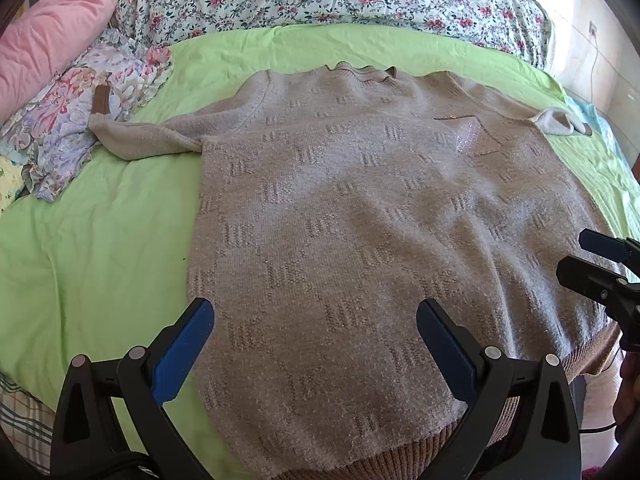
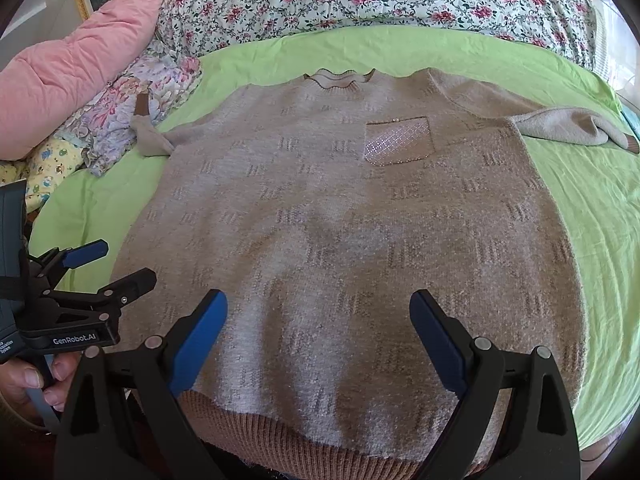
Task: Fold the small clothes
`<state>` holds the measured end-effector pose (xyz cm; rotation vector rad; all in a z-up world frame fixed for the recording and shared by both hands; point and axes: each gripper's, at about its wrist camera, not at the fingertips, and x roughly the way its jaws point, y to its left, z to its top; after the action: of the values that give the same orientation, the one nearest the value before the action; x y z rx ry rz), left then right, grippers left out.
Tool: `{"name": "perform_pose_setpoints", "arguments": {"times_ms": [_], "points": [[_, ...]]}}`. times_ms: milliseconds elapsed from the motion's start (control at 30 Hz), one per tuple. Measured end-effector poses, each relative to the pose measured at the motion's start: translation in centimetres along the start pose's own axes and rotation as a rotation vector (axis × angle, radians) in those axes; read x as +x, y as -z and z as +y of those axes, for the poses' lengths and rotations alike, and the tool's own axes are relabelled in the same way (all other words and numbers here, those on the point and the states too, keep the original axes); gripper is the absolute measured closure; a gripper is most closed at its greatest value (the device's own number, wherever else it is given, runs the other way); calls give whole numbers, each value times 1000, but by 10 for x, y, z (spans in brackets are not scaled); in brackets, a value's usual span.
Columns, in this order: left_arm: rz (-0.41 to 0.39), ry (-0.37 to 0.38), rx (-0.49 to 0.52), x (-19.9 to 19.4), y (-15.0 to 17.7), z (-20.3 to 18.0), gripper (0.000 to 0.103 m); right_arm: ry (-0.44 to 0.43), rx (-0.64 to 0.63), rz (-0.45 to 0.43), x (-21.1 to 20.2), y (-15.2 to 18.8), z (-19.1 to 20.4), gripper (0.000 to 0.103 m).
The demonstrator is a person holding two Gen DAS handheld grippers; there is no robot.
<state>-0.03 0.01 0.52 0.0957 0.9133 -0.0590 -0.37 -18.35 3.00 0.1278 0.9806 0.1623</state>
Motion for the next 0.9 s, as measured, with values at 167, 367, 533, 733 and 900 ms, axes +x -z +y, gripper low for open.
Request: {"name": "perform_pose_setpoints", "arguments": {"times_ms": [167,367,533,733,900], "points": [[-2,0,2,0,1,-1,1,-3,4,4,0,1,0,10],[-15,13,-7,-1,1,-2,1,4,5,16,-3,1,3,10],[-1,13,-5,-1,0,-1,1,20,0,29,-3,-1,4,10],[4,14,4,1,-2,-3,1,24,-1,24,-1,-1,-1,10],[7,24,8,4,-4,-4,1,69,-26,65,2,-3,-2,10]]}}
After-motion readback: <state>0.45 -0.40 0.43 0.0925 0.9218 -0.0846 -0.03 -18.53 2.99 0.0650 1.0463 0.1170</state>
